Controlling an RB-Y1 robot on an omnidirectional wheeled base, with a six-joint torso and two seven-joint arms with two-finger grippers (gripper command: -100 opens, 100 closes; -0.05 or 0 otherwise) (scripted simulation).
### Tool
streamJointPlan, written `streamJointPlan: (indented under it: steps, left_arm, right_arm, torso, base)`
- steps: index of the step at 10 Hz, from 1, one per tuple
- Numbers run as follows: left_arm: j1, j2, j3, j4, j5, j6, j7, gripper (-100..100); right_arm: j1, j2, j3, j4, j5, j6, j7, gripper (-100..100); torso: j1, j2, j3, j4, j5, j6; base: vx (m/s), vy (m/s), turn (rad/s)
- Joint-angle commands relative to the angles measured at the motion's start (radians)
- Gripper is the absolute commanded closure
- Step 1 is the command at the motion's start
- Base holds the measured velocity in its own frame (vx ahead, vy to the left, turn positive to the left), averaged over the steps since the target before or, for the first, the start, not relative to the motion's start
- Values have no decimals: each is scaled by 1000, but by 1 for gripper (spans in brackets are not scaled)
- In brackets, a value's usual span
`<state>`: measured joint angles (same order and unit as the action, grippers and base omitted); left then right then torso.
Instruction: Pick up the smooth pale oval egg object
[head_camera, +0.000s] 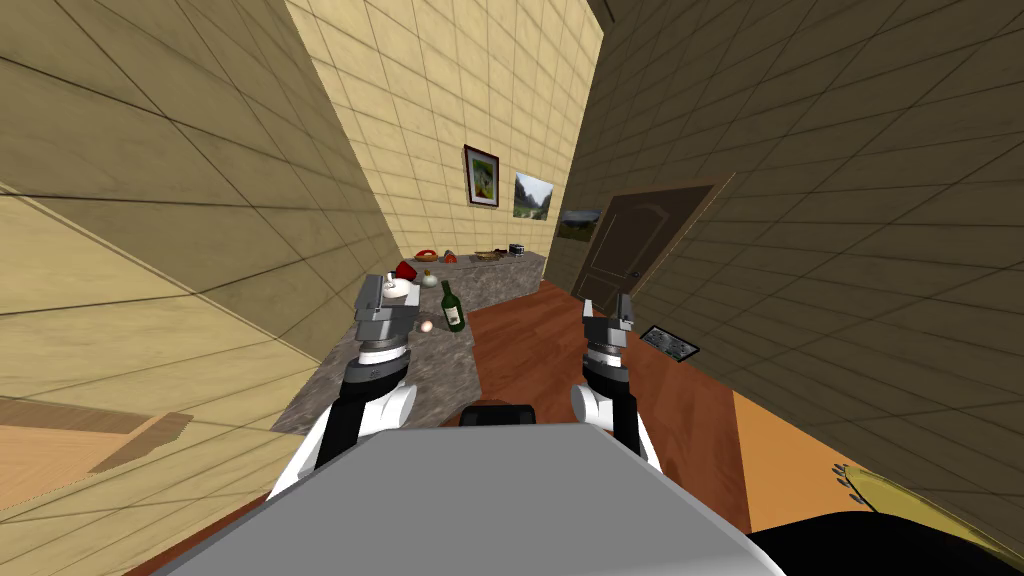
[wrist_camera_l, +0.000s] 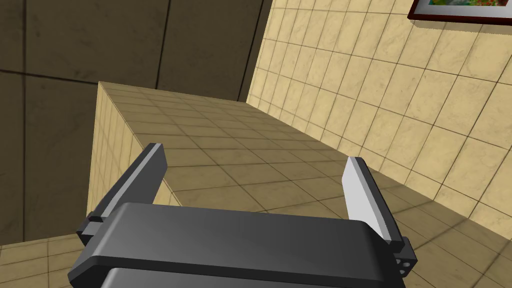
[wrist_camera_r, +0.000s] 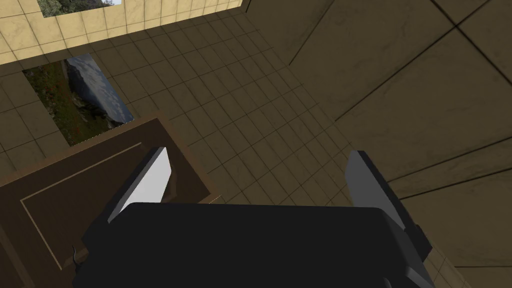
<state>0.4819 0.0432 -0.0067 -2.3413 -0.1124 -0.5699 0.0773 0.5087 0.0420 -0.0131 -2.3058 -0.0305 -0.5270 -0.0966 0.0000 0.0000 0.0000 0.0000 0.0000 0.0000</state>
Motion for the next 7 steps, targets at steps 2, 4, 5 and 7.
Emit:
streamJointPlan:
  steps: [2,4,5,7]
  left_arm:
    - [7,44,6,4,26,41,16,-100]
    - [14,75,11,8,52,84,32,-100]
    - [18,92,15,10,67,111,41,-100]
    - [25,127,23,17,101,163,60,-100]
  right_arm:
    - [0,0,0,0,0,0,0,0]
    - [0,0,0,0,0,0,0,0]
    - [0,0,0,0,0,0,0,0]
    - [0,0,0,0,0,0,0,0]
  torso:
    - [2,1,0,0,0,0]
    - [6,3,1,1,1,0]
    - [6,3,1,1,1,0]
    - [6,3,1,1,1,0]
  base:
    - [-22,48,9]
    - [-41,84,3]
    - [-35,84,2]
    - [-39,84,0]
